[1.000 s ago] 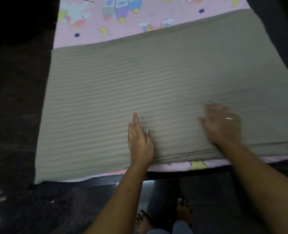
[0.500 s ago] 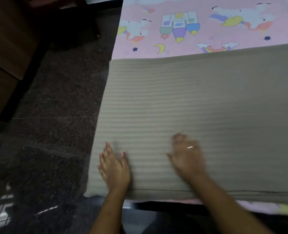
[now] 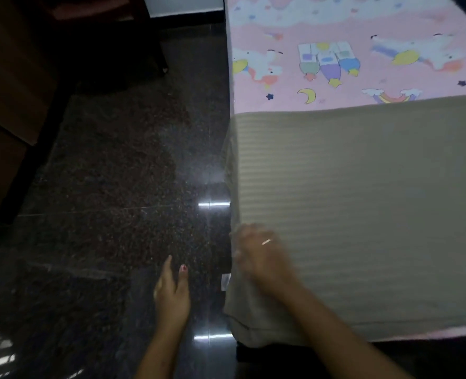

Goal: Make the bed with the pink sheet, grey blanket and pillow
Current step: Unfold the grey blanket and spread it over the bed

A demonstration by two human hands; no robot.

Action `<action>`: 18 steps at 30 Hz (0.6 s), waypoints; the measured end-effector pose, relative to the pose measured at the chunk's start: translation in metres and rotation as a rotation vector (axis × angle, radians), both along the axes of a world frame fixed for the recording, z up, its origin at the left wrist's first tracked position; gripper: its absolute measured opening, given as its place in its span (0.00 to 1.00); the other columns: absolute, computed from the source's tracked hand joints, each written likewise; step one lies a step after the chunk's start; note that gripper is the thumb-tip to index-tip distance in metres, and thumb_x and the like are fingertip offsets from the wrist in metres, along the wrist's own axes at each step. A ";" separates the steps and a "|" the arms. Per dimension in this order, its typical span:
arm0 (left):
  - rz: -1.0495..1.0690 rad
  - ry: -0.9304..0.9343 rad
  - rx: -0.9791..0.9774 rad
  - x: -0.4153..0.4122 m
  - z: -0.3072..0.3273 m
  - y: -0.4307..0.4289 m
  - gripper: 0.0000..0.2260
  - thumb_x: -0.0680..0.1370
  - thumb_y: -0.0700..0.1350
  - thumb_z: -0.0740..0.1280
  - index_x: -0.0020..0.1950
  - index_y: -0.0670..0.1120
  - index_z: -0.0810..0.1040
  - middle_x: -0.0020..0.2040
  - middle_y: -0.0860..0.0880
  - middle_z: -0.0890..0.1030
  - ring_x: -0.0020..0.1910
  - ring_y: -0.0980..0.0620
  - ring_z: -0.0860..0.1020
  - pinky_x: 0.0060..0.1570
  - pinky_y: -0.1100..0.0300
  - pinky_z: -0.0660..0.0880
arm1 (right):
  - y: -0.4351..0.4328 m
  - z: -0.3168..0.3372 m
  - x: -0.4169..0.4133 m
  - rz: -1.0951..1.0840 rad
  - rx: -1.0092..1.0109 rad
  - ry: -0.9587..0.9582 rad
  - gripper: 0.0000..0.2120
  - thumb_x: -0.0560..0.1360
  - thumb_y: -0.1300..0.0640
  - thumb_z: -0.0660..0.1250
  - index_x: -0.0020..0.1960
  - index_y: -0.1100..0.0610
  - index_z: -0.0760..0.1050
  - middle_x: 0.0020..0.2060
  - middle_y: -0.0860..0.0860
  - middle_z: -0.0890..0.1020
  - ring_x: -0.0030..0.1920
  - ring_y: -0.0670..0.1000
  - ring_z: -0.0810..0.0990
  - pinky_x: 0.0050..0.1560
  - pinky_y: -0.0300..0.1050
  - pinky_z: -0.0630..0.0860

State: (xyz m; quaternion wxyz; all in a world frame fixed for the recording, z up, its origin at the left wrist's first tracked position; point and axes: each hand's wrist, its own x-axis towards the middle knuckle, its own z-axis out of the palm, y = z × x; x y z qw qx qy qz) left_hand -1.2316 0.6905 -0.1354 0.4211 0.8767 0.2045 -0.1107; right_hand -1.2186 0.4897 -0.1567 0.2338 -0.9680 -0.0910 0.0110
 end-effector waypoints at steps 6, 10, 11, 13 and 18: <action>-0.128 0.038 -0.116 0.034 -0.003 -0.041 0.19 0.81 0.45 0.60 0.72 0.45 0.67 0.71 0.42 0.68 0.70 0.44 0.65 0.70 0.51 0.60 | -0.079 -0.024 0.029 -0.735 -0.188 0.284 0.31 0.79 0.42 0.50 0.76 0.58 0.57 0.74 0.59 0.61 0.74 0.61 0.59 0.71 0.61 0.57; -0.139 0.085 -0.161 0.056 -0.007 -0.070 0.19 0.80 0.45 0.60 0.71 0.45 0.67 0.71 0.43 0.68 0.70 0.45 0.64 0.71 0.51 0.59 | 0.007 -0.038 0.026 -0.372 -0.224 0.151 0.33 0.72 0.41 0.54 0.71 0.57 0.67 0.70 0.57 0.70 0.70 0.62 0.67 0.69 0.62 0.60; -0.141 0.100 -0.161 0.065 -0.008 -0.075 0.19 0.80 0.45 0.60 0.71 0.45 0.68 0.71 0.43 0.68 0.70 0.45 0.65 0.71 0.52 0.60 | 0.023 -0.037 0.028 -0.200 -0.215 0.145 0.32 0.70 0.41 0.57 0.69 0.54 0.70 0.69 0.54 0.72 0.70 0.60 0.67 0.68 0.62 0.62; -0.132 0.152 -0.159 0.087 -0.007 -0.084 0.19 0.81 0.46 0.60 0.71 0.45 0.68 0.71 0.43 0.69 0.70 0.44 0.65 0.70 0.50 0.61 | 0.029 -0.033 0.041 0.091 -0.220 0.107 0.30 0.61 0.40 0.67 0.61 0.49 0.78 0.62 0.49 0.79 0.68 0.53 0.71 0.65 0.60 0.69; -0.080 0.187 -0.261 0.144 -0.004 -0.103 0.17 0.80 0.45 0.61 0.69 0.44 0.69 0.69 0.41 0.71 0.66 0.44 0.70 0.67 0.52 0.66 | -0.028 -0.010 0.104 0.059 -0.278 0.050 0.28 0.53 0.47 0.78 0.52 0.51 0.82 0.58 0.49 0.81 0.59 0.52 0.80 0.56 0.54 0.76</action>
